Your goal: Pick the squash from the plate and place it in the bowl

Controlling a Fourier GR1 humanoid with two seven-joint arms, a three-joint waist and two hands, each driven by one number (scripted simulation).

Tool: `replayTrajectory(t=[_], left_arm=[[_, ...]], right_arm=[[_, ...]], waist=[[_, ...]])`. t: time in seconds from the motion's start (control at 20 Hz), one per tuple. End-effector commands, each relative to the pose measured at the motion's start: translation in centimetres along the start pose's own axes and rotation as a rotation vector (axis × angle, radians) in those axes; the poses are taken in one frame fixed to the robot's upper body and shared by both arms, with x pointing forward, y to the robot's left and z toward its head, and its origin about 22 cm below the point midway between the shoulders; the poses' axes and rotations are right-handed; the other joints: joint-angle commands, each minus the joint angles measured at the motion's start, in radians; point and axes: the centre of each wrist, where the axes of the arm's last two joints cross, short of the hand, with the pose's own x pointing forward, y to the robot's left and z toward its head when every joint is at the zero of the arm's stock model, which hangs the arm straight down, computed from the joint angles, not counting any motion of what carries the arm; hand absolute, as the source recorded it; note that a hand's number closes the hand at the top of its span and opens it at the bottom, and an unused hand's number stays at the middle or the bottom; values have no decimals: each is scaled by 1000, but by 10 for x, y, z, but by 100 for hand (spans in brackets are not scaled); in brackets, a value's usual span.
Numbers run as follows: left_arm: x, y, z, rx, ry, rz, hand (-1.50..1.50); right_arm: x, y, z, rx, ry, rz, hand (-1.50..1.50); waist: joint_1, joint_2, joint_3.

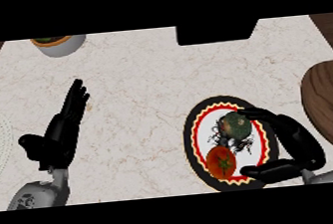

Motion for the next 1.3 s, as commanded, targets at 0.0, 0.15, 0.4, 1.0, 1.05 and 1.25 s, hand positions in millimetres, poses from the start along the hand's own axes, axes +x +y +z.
replayTrajectory(t=[0.0,0.15,0.4,1.0,1.05,1.25], left_arm=[[-11,-16,2,-3,1,1,0],[-2,-22,6,0,-2,13,0],[-19,-14,-6,-12,18,15,0],[-24,-19,-11,-16,10,3,0],[-3,-23,-10,-45,-5,-6,0],[-5,-6,-17,-19,13,10,0]], right_arm=[[8,-15,20,-18,-127,39,-150],[47,-31,17,-33,-92,136,-150],[82,-54,-8,-41,41,284,-150],[86,-52,-38,202,433,365,-150],[68,-42,-45,221,460,379,-150],[56,-36,-47,258,504,410,-150]], waist=[[5,-2,-1],[4,-4,-1],[6,-2,-2],[12,1,-1],[23,0,-1],[16,0,-1]])
